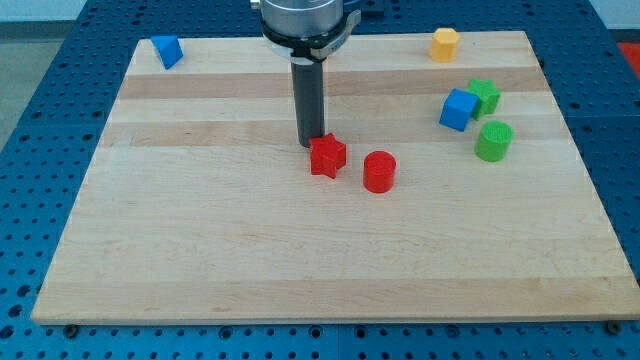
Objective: Place the red star at the bottom right side of the board
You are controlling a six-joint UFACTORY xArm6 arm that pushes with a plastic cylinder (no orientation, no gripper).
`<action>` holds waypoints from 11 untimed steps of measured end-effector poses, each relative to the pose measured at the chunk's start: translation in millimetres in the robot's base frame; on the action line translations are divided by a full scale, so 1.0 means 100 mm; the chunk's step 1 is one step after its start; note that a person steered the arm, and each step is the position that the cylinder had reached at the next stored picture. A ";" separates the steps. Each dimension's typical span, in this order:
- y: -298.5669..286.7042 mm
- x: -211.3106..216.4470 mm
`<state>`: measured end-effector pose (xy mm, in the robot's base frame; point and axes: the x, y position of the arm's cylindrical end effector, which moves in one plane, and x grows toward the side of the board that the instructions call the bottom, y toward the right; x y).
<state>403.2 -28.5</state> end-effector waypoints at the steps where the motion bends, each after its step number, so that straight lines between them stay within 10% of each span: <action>1: 0.00 0.19; 11: 0.63 1.13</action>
<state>515.7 34.5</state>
